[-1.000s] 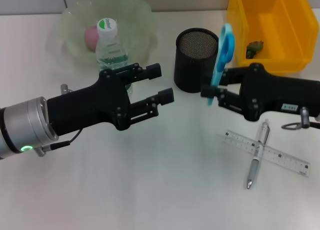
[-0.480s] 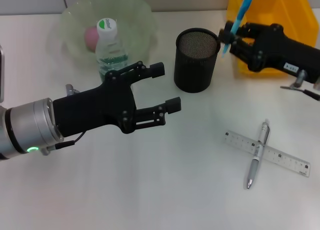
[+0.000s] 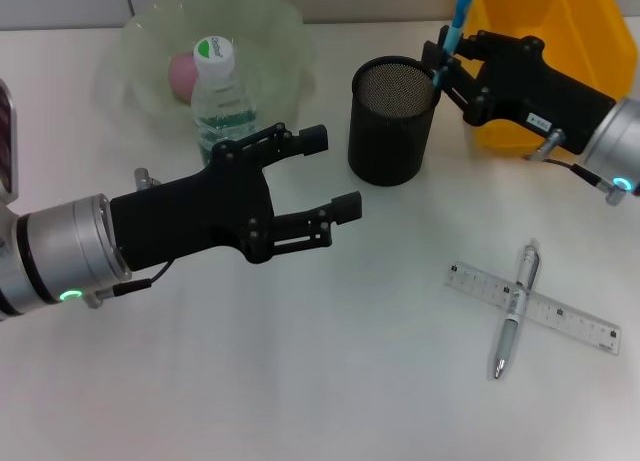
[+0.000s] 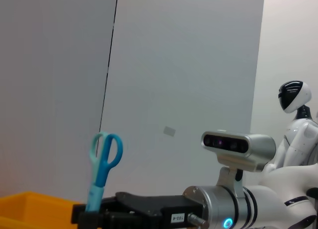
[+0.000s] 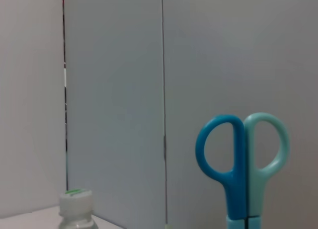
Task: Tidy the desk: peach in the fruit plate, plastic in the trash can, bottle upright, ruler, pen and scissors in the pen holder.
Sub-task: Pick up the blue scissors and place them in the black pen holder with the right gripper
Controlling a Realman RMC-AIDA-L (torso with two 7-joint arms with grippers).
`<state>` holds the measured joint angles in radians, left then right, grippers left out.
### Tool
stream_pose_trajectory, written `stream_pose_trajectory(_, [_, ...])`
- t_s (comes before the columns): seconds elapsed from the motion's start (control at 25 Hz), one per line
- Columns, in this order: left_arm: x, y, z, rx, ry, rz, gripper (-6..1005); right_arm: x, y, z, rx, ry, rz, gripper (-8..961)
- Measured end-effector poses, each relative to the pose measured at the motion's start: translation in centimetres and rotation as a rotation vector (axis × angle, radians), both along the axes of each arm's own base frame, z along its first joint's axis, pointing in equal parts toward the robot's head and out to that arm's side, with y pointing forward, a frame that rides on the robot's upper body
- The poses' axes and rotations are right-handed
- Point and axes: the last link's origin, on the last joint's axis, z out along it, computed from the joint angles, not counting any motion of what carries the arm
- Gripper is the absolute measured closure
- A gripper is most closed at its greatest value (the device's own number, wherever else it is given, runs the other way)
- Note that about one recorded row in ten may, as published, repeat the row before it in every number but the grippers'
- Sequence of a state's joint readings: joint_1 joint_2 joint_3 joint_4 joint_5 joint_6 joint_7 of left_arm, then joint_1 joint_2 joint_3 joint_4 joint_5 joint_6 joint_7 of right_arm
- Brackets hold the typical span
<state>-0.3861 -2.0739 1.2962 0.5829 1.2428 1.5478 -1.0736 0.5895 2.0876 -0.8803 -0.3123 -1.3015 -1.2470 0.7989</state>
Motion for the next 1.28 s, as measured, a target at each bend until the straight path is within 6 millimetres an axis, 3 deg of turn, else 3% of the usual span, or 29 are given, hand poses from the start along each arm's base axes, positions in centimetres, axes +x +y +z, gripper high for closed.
stream_pose_trajectory(0.28, [0.3, 0.3, 0.0, 0.003, 0.004, -0.007, 167, -0.3, 1.0, -1.5, 0.017, -0.058, -0.025, 712])
stream_pose_trajectory(1.28, [0.6, 1.3, -0.2, 0.02, 0.028, 0.002, 167, -0.1, 1.3, -2.4, 0.029, -0.101, -0.048, 692])
